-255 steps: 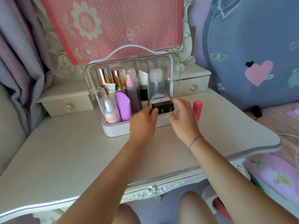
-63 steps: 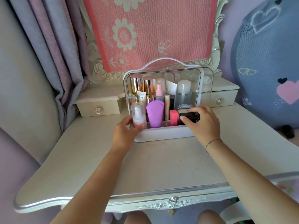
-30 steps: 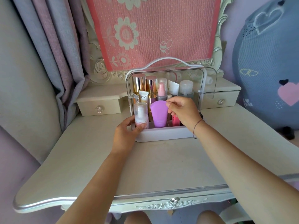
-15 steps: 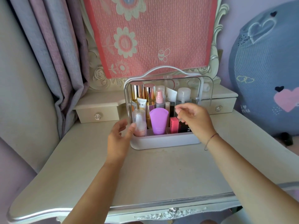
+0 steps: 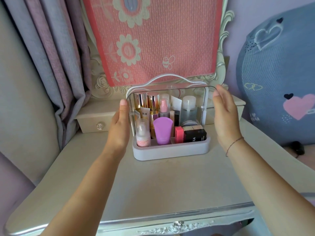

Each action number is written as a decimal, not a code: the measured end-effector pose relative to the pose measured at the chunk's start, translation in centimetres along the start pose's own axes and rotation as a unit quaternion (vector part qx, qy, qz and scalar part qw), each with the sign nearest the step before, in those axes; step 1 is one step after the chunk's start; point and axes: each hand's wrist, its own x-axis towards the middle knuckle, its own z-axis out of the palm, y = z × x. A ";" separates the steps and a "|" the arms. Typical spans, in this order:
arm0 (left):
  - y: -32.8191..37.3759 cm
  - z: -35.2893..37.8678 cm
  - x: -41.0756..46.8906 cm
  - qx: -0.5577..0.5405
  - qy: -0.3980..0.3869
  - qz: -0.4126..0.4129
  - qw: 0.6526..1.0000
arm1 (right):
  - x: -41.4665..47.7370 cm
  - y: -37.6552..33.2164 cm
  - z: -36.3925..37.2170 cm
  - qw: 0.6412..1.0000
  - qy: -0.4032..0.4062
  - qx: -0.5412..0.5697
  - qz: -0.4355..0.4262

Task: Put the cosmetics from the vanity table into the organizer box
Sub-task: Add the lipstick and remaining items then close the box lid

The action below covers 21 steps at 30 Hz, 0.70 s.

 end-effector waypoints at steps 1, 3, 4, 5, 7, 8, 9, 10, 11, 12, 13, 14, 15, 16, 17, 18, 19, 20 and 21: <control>-0.1 0.0 -0.3 -0.001 0.008 0.001 1.000 | -0.3 0.3 -0.4 1.000 0.005 -0.005 0.004; -0.4 -0.1 -1.3 -0.006 0.020 -0.005 1.000 | -1.3 1.1 -1.2 1.000 0.012 -0.015 0.017; -0.7 -0.2 -1.9 -0.011 0.020 -0.011 1.000 | -1.9 1.6 -1.6 0.999 0.015 -0.016 0.027; -1.1 -0.2 -2.6 -0.014 0.017 -0.017 1.000 | -2.5 2.3 -2.0 0.999 0.016 -0.013 0.041; -2.1 0.1 -4.1 -0.005 0.017 -0.035 0.999 | -3.6 3.8 -2.4 0.997 0.012 -0.009 0.074; -2.7 0.2 -4.7 -0.005 0.019 -0.041 0.999 | -4.1 4.5 -2.6 0.996 0.006 -0.012 0.088; -3.4 0.4 -5.1 -0.004 0.024 -0.045 0.999 | -4.4 5.2 -2.6 0.995 -0.003 -0.018 0.102; -4.0 0.5 -5.3 0.003 0.031 -0.053 0.998 | -4.6 5.8 -2.6 0.993 -0.015 -0.027 0.115; -4.5 0.5 -5.5 0.012 0.035 -0.061 0.997 | -4.7 6.2 -2.6 0.991 -0.031 -0.038 0.125; -4.8 0.6 -5.6 0.022 0.034 -0.062 0.997 | -4.7 6.6 -2.6 0.989 -0.046 -0.049 0.130; -5.0 0.6 -5.6 0.030 0.030 -0.057 0.998 | -4.7 6.9 -2.7 0.988 -0.059 -0.059 0.130; -5.1 0.6 -5.6 0.034 0.024 -0.050 0.998 | -4.6 7.1 -2.8 0.987 -0.069 -0.066 0.126; -5.3 0.5 -5.5 0.034 0.022 -0.048 0.998 | -4.5 7.2 -3.0 0.987 -0.076 -0.070 0.122; -5.5 0.4 -5.4 0.028 0.021 -0.052 0.998 | -4.4 7.4 -3.2 0.987 -0.084 -0.076 0.118; -5.7 0.3 -5.2 0.021 0.017 -0.063 0.998 | -4.3 7.6 -3.4 0.985 -0.094 -0.090 0.113; -6.1 0.2 -4.9 0.020 0.009 -0.080 0.997 | -4.0 7.8 -3.7 0.981 -0.109 -0.110 0.113; -6.4 0.0 -4.7 0.025 -0.005 -0.096 0.995 | -3.8 8.0 -3.9 0.976 -0.129 -0.124 0.123; -6.7 -0.1 -4.5 0.033 -0.023 -0.102 0.994 | -3.4 8.1 -4.0 0.970 -0.155 -0.124 0.144; -7.0 -0.1 -4.4 0.043 -0.043 -0.099 0.993 | -3.1 8.1 -4.0 0.962 -0.183 -0.110 0.168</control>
